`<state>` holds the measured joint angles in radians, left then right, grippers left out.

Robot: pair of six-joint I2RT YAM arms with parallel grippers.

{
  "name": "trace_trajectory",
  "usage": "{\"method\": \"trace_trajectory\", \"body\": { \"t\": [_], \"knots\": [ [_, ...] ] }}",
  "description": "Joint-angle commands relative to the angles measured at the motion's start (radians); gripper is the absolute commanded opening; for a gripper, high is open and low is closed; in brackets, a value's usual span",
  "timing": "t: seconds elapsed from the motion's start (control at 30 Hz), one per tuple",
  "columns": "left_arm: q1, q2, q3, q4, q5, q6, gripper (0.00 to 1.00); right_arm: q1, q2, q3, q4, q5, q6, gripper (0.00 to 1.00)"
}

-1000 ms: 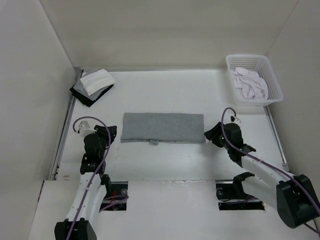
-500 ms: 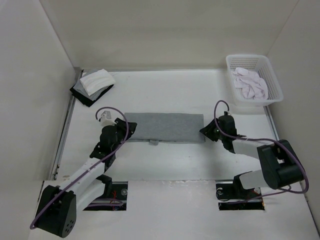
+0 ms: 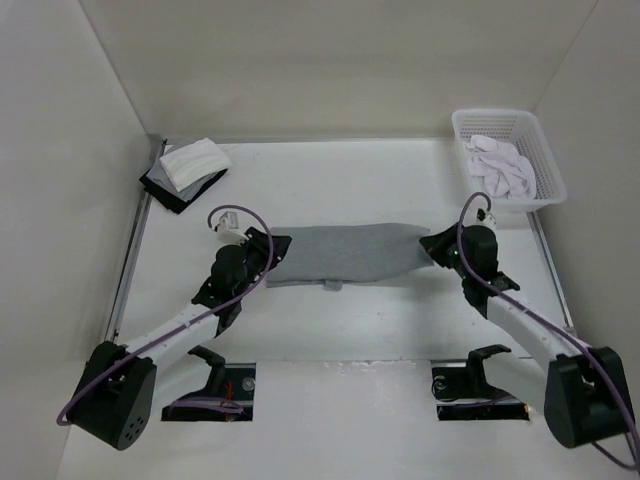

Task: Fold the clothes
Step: Fold the tank top

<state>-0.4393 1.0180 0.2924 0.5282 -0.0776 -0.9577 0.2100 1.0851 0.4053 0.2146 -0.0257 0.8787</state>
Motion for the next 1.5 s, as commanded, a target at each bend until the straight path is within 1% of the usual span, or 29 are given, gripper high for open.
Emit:
{"method": "trace_trajectory", "body": {
  "t": [0.0,0.1,0.2,0.4,0.47,0.5,0.57,0.63,0.67,0.73,0.8,0.9,0.97,1.0,1.07,1.13,1.17,1.23,1.3,1.47],
  "knots": [
    [-0.009,0.011,0.047,0.096,0.002,0.0,0.28,0.04,-0.117,0.123,-0.162,0.133,-0.114,0.02],
    [0.009,-0.009,0.048,0.092,0.019,-0.006,0.29,0.148,-0.111,0.263,-0.279,0.21,-0.191,0.03],
    [0.017,-0.036,0.034,0.085,0.03,-0.012,0.29,0.287,-0.032,0.395,-0.348,0.292,-0.251,0.03],
    [0.063,-0.117,-0.015,0.059,0.058,-0.027,0.29,0.537,0.267,0.677,-0.423,0.446,-0.322,0.04],
    [0.09,-0.151,-0.028,0.044,0.079,-0.032,0.29,0.581,0.37,0.762,-0.452,0.469,-0.326,0.04],
    [0.109,-0.171,-0.035,0.035,0.091,-0.033,0.29,0.608,0.44,0.818,-0.478,0.468,-0.322,0.05],
    [0.145,-0.208,-0.047,0.012,0.111,-0.035,0.29,0.645,0.53,0.881,-0.503,0.458,-0.317,0.07],
    [0.182,-0.24,-0.058,-0.014,0.13,-0.038,0.3,0.689,0.629,0.95,-0.524,0.448,-0.313,0.11],
    [0.201,-0.252,-0.062,-0.023,0.139,-0.041,0.3,0.708,0.672,0.983,-0.532,0.445,-0.305,0.16],
    [0.228,-0.266,-0.067,-0.033,0.15,-0.049,0.3,0.757,0.734,1.046,-0.553,0.441,-0.303,0.31],
    [0.247,-0.271,-0.067,-0.036,0.156,-0.056,0.3,0.792,0.743,1.072,-0.561,0.445,-0.303,0.39],
    [0.236,-0.234,-0.047,-0.024,0.144,-0.059,0.31,0.8,0.661,1.022,-0.541,0.455,-0.299,0.44],
    [0.204,-0.17,-0.023,0.005,0.131,-0.059,0.31,0.793,0.595,0.945,-0.496,0.461,-0.299,0.44],
    [0.181,-0.139,-0.013,0.027,0.124,-0.059,0.31,0.765,0.557,0.896,-0.462,0.461,-0.297,0.43],
    [0.115,-0.047,0.019,0.088,0.098,-0.056,0.31,0.711,0.507,0.808,-0.411,0.437,-0.278,0.3],
    [0.04,0.055,0.06,0.139,0.07,-0.047,0.31,0.659,0.495,0.741,-0.35,0.374,-0.258,0.13],
    [0.008,0.104,0.085,0.157,0.062,-0.039,0.31,0.641,0.499,0.718,-0.321,0.322,-0.254,0.08],
    [-0.038,0.207,0.126,0.18,0.058,-0.033,0.3,0.615,0.515,0.664,-0.24,0.244,-0.239,0.04],
    [-0.077,0.298,0.154,0.206,0.056,-0.036,0.29,0.601,0.521,0.597,-0.149,0.201,-0.21,0.04],
    [-0.141,0.456,0.143,0.253,0.058,-0.047,0.24,0.585,0.524,0.437,0.034,0.159,-0.136,0.04]
  ]
}}
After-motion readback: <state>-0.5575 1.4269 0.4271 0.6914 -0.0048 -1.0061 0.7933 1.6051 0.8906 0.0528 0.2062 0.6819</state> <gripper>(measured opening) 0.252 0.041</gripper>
